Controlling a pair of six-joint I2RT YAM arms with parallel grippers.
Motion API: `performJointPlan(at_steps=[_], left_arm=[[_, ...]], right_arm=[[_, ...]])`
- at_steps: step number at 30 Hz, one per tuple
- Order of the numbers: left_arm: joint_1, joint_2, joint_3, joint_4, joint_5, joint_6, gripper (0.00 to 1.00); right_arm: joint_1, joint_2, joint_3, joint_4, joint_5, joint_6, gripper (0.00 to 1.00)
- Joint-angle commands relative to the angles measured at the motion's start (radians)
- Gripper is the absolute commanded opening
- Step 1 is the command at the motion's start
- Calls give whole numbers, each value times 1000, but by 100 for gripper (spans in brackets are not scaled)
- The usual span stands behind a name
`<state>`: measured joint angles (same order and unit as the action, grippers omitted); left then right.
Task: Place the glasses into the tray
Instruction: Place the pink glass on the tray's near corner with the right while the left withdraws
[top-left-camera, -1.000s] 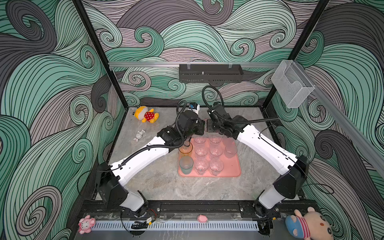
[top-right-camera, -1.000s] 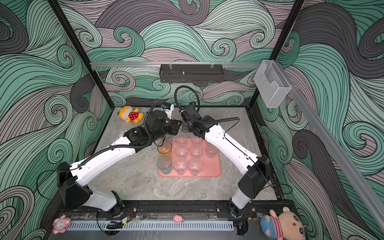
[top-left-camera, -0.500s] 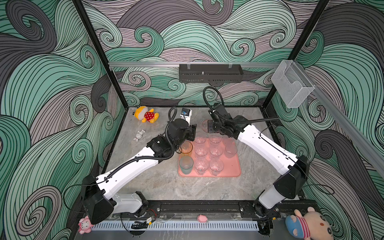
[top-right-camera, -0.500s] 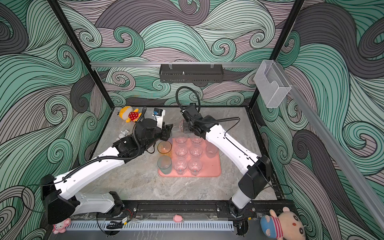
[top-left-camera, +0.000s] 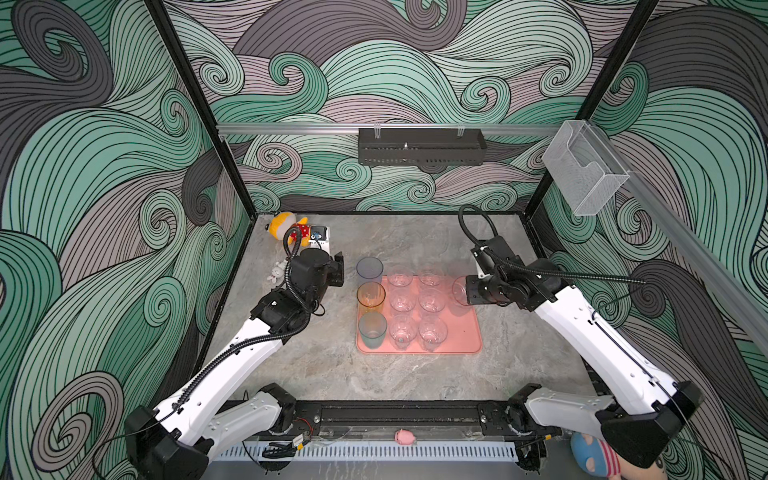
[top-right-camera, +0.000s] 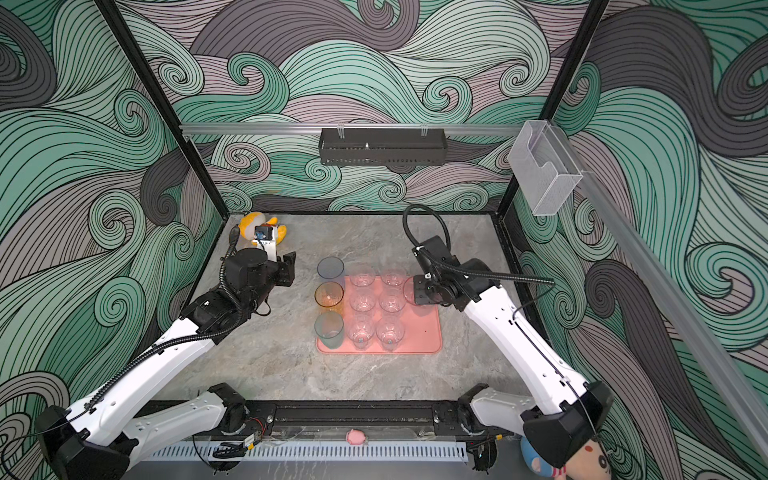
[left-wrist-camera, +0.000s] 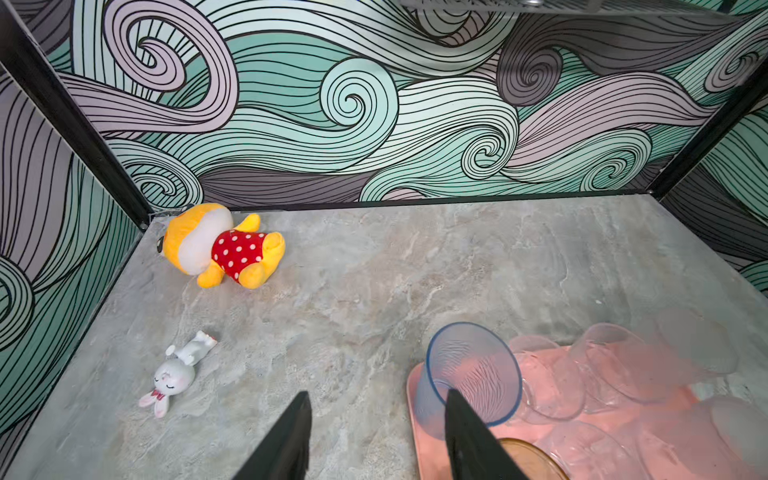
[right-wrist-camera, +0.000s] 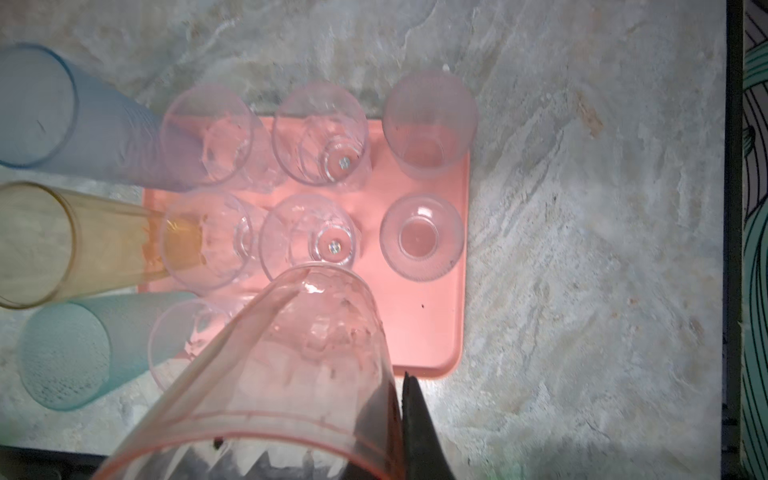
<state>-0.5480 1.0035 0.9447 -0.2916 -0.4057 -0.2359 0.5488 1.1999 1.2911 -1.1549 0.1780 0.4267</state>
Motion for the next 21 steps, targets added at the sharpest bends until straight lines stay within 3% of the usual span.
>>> performJointPlan(at_steps=[1, 10, 15, 21], left_arm=[[9, -33, -16, -34, 8, -29, 54], [13, -81, -79, -57, 36, -115, 54], [13, -90, -110, -62, 57, -135, 54], [11, -97, -135, -81, 53, -138, 54]], right_arm=[[-12, -35, -66, -101, -7, 18, 5], [-21, -70, -266, -38, -24, 63, 5], [-46, -14, -355, 93, -80, 87, 6], [-59, 62, -413, 198, -71, 94, 6]])
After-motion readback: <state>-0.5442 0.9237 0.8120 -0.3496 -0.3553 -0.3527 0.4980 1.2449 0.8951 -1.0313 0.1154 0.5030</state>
